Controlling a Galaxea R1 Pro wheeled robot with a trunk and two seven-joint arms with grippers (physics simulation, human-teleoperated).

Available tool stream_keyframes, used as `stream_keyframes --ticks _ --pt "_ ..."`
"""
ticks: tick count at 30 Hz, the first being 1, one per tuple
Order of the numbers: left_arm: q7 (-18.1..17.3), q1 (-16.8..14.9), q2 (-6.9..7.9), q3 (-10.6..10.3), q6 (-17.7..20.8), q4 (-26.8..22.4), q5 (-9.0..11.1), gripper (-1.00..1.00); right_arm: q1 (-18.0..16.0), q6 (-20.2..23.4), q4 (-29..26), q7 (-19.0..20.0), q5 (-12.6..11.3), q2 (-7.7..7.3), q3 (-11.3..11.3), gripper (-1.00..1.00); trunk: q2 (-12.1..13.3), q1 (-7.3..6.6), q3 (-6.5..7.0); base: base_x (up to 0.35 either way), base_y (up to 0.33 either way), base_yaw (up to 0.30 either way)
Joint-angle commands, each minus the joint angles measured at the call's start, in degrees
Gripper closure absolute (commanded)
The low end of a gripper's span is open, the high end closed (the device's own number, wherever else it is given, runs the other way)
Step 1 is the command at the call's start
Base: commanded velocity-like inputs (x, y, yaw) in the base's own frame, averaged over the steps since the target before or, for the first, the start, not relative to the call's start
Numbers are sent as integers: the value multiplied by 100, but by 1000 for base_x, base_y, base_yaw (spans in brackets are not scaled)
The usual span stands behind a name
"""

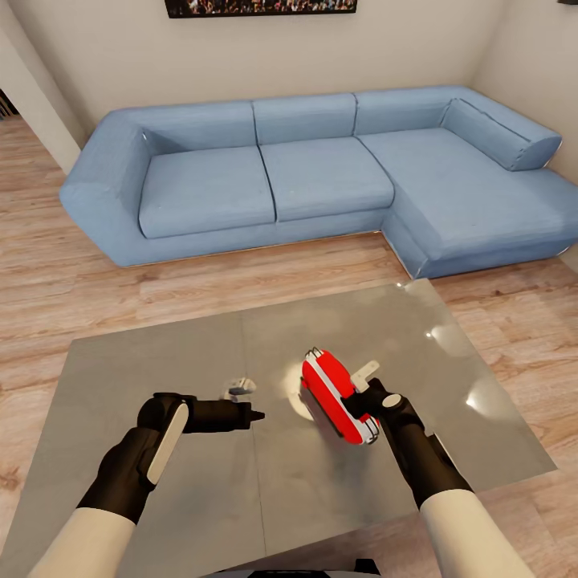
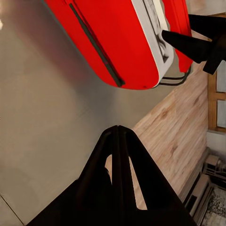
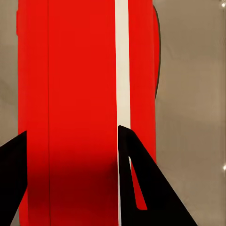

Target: Turn on the radio receiver that's on the table in the living room.

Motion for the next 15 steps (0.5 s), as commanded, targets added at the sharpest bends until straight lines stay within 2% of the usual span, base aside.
stream_keyframes --ticks 1,9,10,15 --pt "0 0 0 0 0 0 0 100 -1 -2 -6 0 -10 0 1 100 0 0 0 0 0 0" --pt "4 -1 6 0 0 -2 0 100 -1 24 -9 12 -18 0 1 100 0 0 0 0 0 0" --pt "7 0 5 0 0 -7 0 100 -1 31 -8 16 -18 0 1 -100 0 0 0 0 0 0" --pt "4 0 6 0 0 -9 0 100 -1 38 -7 13 -18 0 1 -100 0 0 0 0 0 0"
